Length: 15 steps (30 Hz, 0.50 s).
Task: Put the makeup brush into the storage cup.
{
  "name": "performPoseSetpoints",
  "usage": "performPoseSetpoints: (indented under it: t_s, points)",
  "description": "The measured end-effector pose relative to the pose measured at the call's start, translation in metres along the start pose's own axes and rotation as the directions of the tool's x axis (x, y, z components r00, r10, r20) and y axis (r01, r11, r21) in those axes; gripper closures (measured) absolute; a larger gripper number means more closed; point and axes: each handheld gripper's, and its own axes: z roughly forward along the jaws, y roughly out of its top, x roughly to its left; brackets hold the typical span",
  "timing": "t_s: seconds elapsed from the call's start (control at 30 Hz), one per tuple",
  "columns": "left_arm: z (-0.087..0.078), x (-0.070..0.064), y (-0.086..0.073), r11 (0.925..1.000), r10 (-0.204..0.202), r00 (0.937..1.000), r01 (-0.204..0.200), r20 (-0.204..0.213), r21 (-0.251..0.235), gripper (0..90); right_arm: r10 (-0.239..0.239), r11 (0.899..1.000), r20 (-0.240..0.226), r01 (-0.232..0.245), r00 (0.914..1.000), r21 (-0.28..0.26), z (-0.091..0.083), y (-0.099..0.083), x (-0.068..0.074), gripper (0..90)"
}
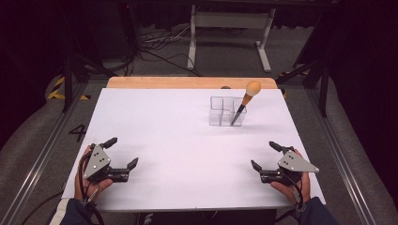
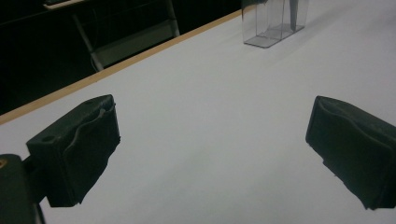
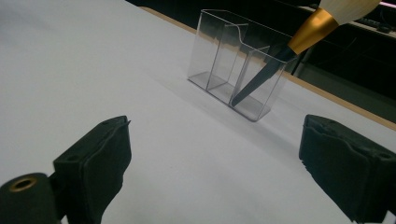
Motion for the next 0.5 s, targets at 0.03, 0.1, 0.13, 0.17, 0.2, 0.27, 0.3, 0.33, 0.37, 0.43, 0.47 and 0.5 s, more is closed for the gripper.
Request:
performPoseSetpoints:
  t_s: [0.03, 0.1, 0.13, 0.17, 0.2, 0.27, 0.3, 0.33, 0.37, 0.43, 0.47, 0.5]
  points:
    - [0.0004, 0.0002, -0.0002, 1.0000, -0.005, 1.0000, 0.005, -0.004, -0.001, 3.6, -0.001, 1.000, 0.002, 0.001, 1.0000, 0.001, 0.0000, 0.0000, -0.0002, 9.5]
    - [0.0020, 0.0001, -0.0007, 0.9998, -0.017, 0.9998, 0.017, -0.004, 0.001, 3.9, 0.004, 1.000, 0.004, -0.004, 1.0000, -0.004, -0.0011, 0.0003, -0.0012, 9.5]
    - [0.0020, 0.0001, -0.0007, 0.9998, -0.017, 0.9998, 0.017, -0.004, 0.001, 3.9, 0.004, 1.000, 0.004, -0.004, 1.0000, -0.004, -0.0011, 0.0003, -0.0012, 9.5]
    - [0.0033, -0.0007, -0.0008, 0.9998, -0.016, 0.9999, 0.016, -0.003, 0.006, 3.9, 0.008, 1.000, 0.005, -0.008, 1.0000, -0.007, -0.0017, 0.0004, -0.0013, 9.6]
    - [0.0042, -0.0020, -0.0004, 0.9999, -0.009, 1.0000, 0.009, 0.001, 0.012, 3.9, 0.004, 1.000, 0.008, -0.004, 1.0000, -0.011, -0.0022, 0.0004, -0.0017, 9.6]
    - [0.0052, -0.0037, 0.0005, 0.9999, -0.007, 0.9999, 0.007, 0.009, 0.010, 3.9, 0.007, 1.000, 0.007, -0.007, 0.9999, -0.011, -0.0032, 0.0000, -0.0019, 9.6]
    - [0.0057, -0.0045, 0.0005, 1.0000, -0.004, 0.9999, 0.004, 0.011, 0.004, 4.0, 0.006, 1.000, 0.008, -0.006, 0.9999, -0.008, -0.0032, -0.0001, -0.0020, 9.7]
    - [0.0056, -0.0049, 0.0003, 1.0000, -0.003, 0.9999, 0.003, 0.015, 0.007, 4.1, 0.006, 1.000, 0.008, -0.006, 0.9999, -0.006, -0.0033, 0.0000, -0.0020, 9.7]
    - [0.0056, -0.0049, -0.0002, 0.9999, 0.001, 0.9998, -0.001, 0.019, 0.011, 4.1, 0.007, 1.000, 0.009, -0.007, 0.9999, -0.007, -0.0036, 0.0004, -0.0020, 9.7]
    - [0.0050, -0.0047, -0.0009, 1.0000, -0.004, 0.9997, 0.004, 0.023, 0.005, 3.9, 0.008, 1.000, 0.008, -0.008, 0.9999, -0.013, -0.0038, 0.0017, -0.0014, 9.7]
    - [0.0046, -0.0045, -0.0009, 1.0000, -0.003, 0.9997, 0.003, 0.023, 0.002, 3.9, 0.007, 1.000, 0.008, -0.007, 0.9999, -0.012, -0.0035, 0.0020, -0.0010, 9.7]
    - [0.0045, -0.0045, -0.0009, 1.0000, -0.005, 0.9996, 0.004, 0.028, 0.003, 3.9, 0.001, 1.000, 0.009, -0.001, 1.0000, -0.010, -0.0029, 0.0020, -0.0007, 9.7]
